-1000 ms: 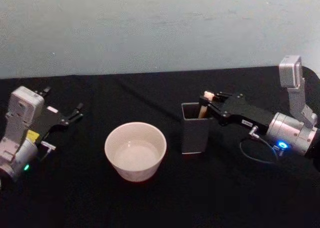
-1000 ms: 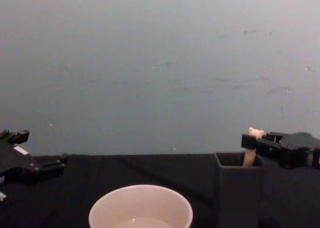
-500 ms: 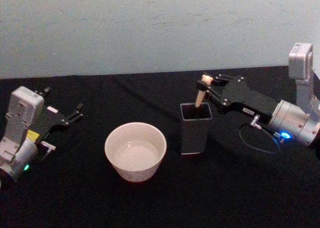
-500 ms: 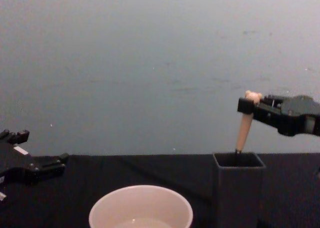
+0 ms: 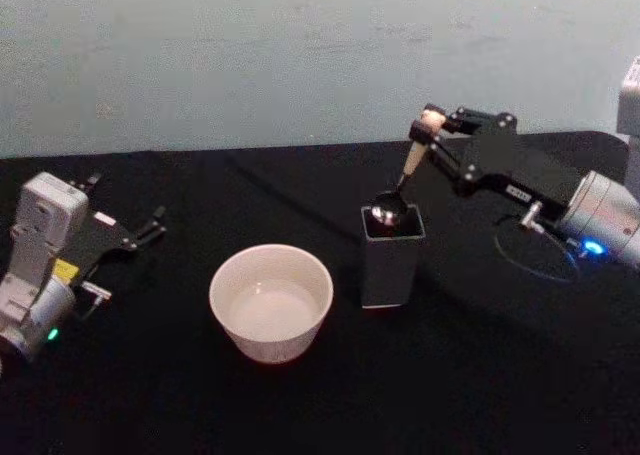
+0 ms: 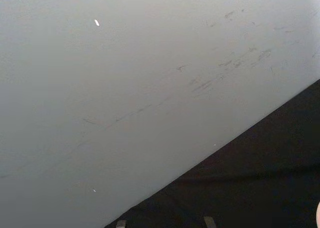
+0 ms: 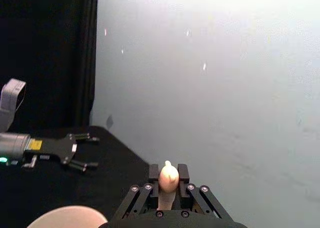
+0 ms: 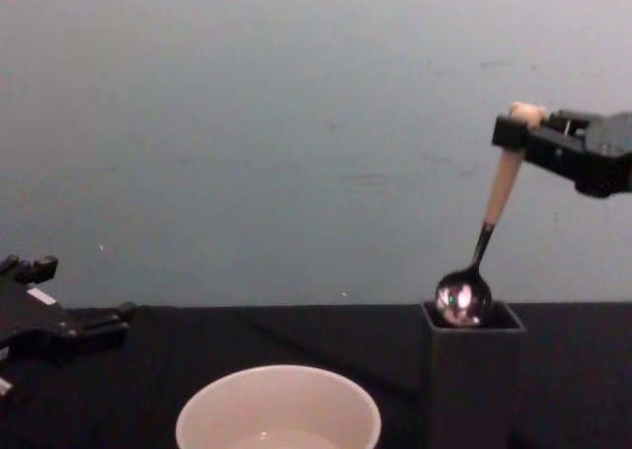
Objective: Pick up the stirring spoon with one hand, stir inside the cup, then place it back in its original position.
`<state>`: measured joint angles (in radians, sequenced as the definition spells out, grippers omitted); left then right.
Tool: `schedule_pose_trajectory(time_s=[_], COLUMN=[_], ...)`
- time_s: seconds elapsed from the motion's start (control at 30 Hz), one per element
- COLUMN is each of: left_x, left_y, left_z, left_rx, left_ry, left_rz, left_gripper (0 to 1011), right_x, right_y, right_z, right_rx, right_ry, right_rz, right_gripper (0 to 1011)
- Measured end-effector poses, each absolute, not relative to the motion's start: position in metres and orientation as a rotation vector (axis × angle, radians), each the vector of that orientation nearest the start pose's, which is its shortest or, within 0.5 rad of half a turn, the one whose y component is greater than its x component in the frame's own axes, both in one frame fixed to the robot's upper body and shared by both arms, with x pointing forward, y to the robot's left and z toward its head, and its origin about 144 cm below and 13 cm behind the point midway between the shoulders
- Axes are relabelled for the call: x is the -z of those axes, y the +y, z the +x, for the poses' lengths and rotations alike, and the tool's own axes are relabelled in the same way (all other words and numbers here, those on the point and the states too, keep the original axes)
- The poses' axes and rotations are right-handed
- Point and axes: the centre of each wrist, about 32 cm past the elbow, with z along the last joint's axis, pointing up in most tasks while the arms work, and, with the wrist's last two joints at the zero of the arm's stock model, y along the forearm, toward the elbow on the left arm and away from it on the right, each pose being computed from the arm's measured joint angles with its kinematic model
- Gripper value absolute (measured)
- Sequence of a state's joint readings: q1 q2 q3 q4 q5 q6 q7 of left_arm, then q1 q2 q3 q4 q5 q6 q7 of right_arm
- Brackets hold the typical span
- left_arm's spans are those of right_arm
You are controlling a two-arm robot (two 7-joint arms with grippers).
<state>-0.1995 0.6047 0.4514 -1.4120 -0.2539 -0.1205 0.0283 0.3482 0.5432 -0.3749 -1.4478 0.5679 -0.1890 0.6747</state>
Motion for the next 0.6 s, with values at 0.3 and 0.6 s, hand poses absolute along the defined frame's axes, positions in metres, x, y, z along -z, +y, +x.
schedule_pose_trajectory(time_s=[0.3,0.6], left_x=[-1.140,-1.140], left_y=[0.310,0.310], left_z=[0.489,0.489], left_rx=[-1.248,-1.248], left_ry=[-0.285,-0.285], left_rz=[0.305,0.304], left_gripper=[1001,1001], right_x=[-1.230,-1.231], right_y=[-0.302,-0.284], right_z=[0.533,0.541], right_rx=[0.652,0.625], right_ry=[-0.269,-0.278], right_rz=[0.140,0.169], right_gripper=[216,216])
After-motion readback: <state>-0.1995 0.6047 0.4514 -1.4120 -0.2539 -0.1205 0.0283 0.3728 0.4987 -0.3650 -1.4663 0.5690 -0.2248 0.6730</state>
